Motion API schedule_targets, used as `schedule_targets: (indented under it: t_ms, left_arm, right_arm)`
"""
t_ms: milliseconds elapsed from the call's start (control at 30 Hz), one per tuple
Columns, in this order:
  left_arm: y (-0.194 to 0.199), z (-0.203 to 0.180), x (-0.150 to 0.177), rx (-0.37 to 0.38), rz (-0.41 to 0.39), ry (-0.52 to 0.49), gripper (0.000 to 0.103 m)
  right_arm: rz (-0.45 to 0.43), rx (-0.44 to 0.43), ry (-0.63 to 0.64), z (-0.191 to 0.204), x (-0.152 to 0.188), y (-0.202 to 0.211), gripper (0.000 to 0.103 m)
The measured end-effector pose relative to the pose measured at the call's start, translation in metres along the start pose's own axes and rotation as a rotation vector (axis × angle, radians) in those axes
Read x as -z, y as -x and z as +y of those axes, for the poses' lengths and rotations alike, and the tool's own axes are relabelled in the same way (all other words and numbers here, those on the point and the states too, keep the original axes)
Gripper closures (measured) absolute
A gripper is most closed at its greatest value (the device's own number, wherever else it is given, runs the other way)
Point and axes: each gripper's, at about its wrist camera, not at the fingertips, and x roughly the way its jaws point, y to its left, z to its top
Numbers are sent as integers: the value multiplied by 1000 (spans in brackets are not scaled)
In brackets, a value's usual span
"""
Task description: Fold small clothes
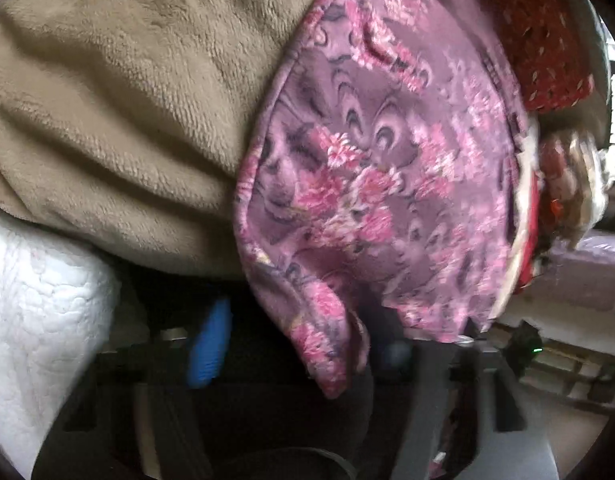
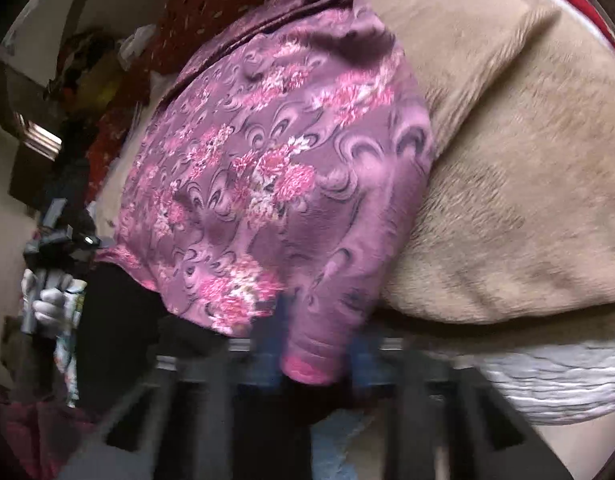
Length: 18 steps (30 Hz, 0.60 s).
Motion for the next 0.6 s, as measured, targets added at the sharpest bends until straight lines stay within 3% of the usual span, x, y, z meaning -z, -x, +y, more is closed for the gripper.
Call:
schedule_targets:
  t_ms: [67, 133, 233, 367, 600]
  left_arm:
    - [4, -5, 3, -4, -31, -25, 71]
    - [10, -9, 3, 33, -49, -35, 98]
    - [21, -13, 2, 148, -55, -27, 98]
    - [38, -23, 6, 223, -88, -61, 98]
    - [83, -18, 7, 343, -168, -80, 98]
  right_arm:
    - [-29, -27, -3, 2, 3, 3, 88]
    - [-73, -69, 13, 7, 6, 16, 90]
    - [-136, -111, 7, 10, 1, 36, 91]
    - [-222, -157, -33, 13, -5, 59, 91]
    - [-297, -221, -49, 28, -21, 80, 91]
